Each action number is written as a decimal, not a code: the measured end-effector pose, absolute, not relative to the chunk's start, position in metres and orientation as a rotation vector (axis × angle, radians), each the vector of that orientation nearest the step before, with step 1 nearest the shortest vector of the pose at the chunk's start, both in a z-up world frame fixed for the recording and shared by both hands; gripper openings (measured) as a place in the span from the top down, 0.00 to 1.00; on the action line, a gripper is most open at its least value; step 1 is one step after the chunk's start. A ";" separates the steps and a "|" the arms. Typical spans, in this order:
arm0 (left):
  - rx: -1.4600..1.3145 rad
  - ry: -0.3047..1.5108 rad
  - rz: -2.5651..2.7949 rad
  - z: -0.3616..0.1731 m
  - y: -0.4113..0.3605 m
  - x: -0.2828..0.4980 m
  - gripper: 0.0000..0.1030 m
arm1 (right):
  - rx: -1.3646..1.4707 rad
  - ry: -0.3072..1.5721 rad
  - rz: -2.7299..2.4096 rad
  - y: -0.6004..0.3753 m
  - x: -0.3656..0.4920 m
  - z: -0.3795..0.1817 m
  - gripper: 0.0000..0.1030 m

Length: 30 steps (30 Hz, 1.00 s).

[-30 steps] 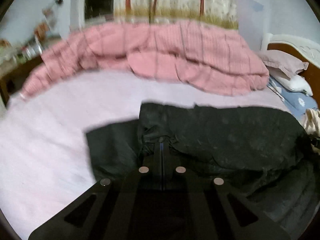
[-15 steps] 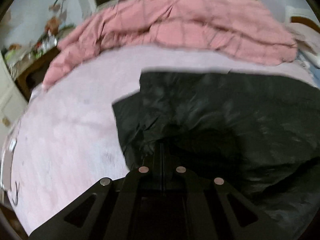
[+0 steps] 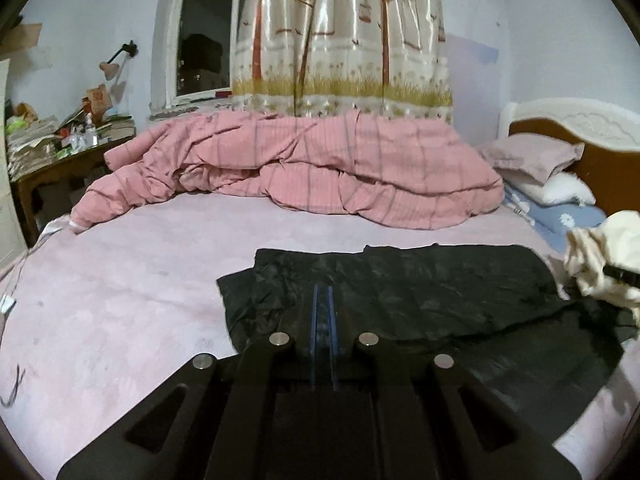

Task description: Fold large clothes

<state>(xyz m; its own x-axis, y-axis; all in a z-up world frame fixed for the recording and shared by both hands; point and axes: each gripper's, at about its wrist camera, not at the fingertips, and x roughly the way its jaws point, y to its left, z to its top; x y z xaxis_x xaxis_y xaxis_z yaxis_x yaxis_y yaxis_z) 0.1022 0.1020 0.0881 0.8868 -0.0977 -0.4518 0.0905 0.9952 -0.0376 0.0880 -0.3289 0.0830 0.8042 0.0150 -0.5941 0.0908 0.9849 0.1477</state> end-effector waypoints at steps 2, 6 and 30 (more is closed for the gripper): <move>-0.042 0.465 -0.099 0.087 0.106 0.082 0.96 | 0.233 0.645 -0.050 -0.338 0.061 0.072 0.51; -0.009 0.447 -0.091 0.072 0.108 0.044 0.96 | 0.243 0.694 -0.088 -0.343 0.018 0.039 0.51; -0.141 0.517 -0.099 0.007 0.124 -0.013 0.28 | 0.368 0.798 -0.241 -0.357 -0.015 0.005 0.45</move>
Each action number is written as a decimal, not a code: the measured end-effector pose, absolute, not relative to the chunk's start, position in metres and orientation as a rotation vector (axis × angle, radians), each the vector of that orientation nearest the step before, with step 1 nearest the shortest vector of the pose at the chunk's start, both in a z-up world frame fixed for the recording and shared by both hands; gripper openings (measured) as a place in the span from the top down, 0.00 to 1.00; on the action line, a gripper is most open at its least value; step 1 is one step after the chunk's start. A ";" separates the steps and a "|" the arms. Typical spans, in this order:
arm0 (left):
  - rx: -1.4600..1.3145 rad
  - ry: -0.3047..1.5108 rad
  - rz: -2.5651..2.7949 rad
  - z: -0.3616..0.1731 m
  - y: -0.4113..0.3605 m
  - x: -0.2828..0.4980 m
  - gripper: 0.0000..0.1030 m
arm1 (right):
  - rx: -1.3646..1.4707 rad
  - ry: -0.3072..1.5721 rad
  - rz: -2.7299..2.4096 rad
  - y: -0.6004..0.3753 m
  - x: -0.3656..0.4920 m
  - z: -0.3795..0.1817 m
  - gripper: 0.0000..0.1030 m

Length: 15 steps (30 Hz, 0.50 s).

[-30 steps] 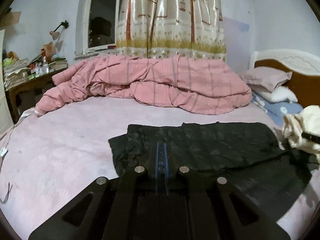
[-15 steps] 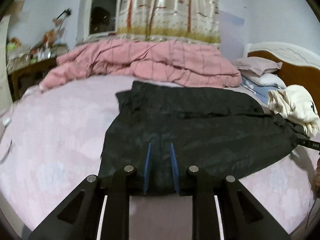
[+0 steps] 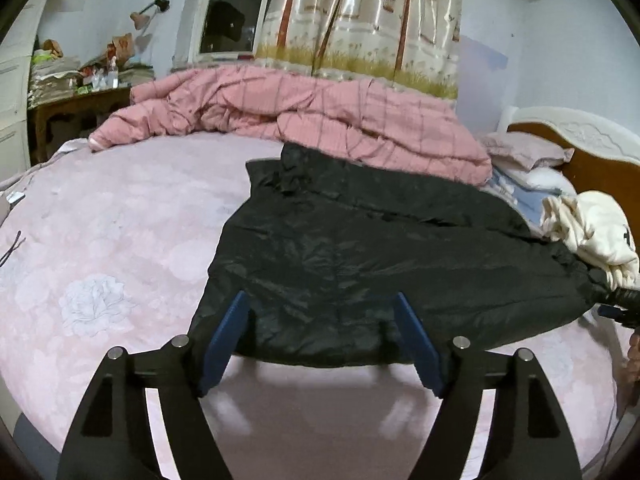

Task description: Fold large clothes

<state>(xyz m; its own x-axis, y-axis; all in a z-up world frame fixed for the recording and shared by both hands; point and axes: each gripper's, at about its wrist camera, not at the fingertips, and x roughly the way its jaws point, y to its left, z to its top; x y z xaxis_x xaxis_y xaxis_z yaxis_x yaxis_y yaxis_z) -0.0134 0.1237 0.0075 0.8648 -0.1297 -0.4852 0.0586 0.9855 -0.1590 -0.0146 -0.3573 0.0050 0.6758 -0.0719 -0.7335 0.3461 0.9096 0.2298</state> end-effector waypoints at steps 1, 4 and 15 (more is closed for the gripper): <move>-0.122 0.479 -0.095 0.012 0.120 -0.019 0.23 | 0.256 0.741 -0.292 -0.346 -0.019 0.013 0.45; 0.006 0.393 -0.066 0.020 0.104 -0.028 0.13 | 0.062 0.610 -0.252 -0.318 -0.030 0.031 0.19; -0.420 0.720 -0.118 -0.024 0.140 -0.004 0.13 | 0.633 0.868 0.037 -0.341 -0.011 -0.027 0.19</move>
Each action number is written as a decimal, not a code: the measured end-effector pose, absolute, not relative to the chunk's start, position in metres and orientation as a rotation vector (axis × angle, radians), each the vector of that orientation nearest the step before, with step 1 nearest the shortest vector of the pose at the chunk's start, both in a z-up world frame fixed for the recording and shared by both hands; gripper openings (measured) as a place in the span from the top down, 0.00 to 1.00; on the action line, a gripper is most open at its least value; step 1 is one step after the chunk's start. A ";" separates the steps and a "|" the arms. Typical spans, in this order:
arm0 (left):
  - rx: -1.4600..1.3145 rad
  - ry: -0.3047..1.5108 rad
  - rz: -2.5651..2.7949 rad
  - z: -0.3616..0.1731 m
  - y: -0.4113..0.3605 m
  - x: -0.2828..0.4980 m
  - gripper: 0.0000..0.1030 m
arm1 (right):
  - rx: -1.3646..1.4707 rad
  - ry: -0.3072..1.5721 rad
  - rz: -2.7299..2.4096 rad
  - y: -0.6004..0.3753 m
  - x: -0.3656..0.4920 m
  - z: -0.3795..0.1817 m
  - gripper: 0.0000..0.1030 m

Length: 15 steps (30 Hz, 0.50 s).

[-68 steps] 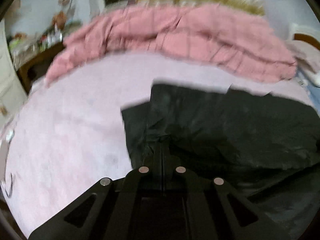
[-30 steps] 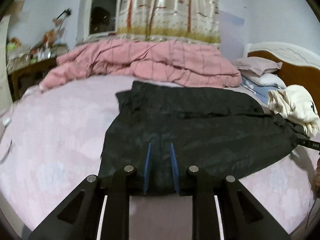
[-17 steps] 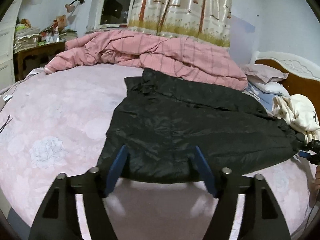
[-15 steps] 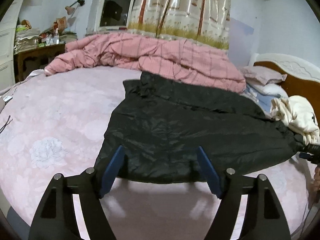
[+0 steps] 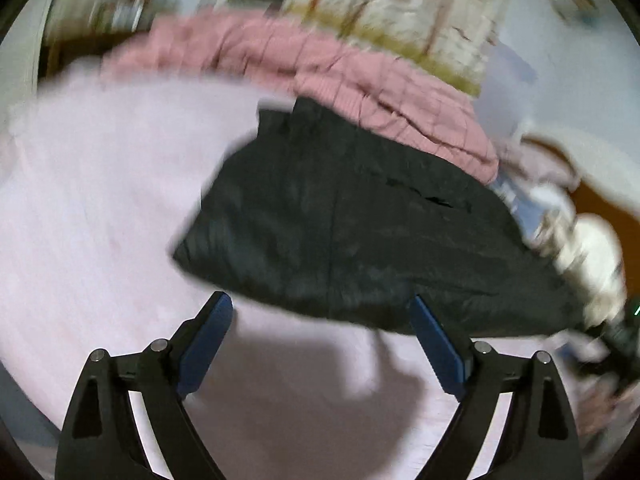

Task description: Fold large clothes

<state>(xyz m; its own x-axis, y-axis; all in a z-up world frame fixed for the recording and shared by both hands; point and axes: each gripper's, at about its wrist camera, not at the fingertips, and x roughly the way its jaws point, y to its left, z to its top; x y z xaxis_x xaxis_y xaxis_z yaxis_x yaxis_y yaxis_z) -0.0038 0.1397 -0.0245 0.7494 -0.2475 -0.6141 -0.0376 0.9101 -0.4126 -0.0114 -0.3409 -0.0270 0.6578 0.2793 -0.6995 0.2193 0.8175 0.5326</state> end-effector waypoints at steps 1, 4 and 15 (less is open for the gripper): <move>-0.483 0.760 -0.140 -0.033 0.144 0.000 0.13 | 0.645 0.862 0.044 -0.343 -0.009 -0.028 0.19; -0.540 0.771 -0.160 -0.039 0.148 0.002 0.14 | 0.661 0.876 0.066 -0.344 -0.003 -0.035 0.19; -0.509 0.763 -0.120 -0.044 0.128 0.036 0.75 | 0.532 0.834 0.032 -0.324 0.027 -0.034 0.79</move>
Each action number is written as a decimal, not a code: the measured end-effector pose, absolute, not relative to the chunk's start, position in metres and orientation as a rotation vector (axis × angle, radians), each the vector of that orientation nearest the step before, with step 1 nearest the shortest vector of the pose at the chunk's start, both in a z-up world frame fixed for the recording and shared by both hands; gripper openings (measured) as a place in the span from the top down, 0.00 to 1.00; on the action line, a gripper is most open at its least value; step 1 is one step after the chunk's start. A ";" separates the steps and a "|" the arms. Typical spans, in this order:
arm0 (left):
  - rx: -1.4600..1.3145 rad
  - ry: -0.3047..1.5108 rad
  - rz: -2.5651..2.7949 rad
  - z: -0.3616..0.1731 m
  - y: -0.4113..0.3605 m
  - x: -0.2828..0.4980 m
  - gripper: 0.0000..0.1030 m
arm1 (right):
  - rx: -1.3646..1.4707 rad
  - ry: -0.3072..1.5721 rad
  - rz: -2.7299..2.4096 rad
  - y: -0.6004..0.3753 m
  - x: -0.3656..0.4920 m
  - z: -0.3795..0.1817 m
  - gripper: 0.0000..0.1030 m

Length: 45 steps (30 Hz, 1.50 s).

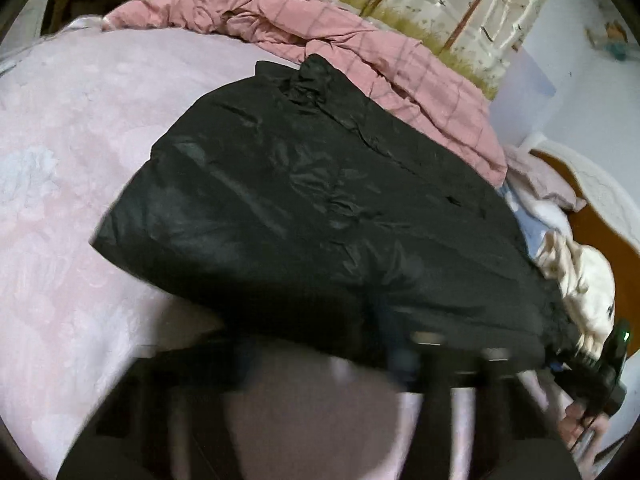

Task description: Fold large clothes

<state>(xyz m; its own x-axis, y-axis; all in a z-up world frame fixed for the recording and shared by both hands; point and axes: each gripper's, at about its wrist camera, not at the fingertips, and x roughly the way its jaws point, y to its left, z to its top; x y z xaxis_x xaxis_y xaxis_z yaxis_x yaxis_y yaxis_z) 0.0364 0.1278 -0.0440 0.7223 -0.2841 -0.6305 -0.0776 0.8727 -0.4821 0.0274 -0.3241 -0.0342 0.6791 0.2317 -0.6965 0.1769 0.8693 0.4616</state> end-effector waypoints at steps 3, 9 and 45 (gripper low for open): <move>-0.601 0.734 -0.172 -0.039 0.141 0.029 0.88 | 0.457 0.734 0.050 -0.316 0.007 -0.013 0.91; -0.527 0.576 -0.227 0.001 0.151 -0.013 0.90 | 0.335 0.588 0.138 -0.298 -0.053 0.029 0.92; -0.300 0.684 -0.157 0.079 0.124 0.175 0.90 | 0.252 0.687 0.086 -0.288 0.141 0.093 0.91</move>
<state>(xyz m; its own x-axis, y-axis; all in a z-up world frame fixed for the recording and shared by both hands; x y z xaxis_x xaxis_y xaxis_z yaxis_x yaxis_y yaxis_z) 0.1747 0.1243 0.0792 0.7653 -0.2399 -0.5973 0.0440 0.9453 -0.3232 0.1415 -0.2878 0.0934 0.7709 0.1612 -0.6163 0.0045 0.9660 0.2583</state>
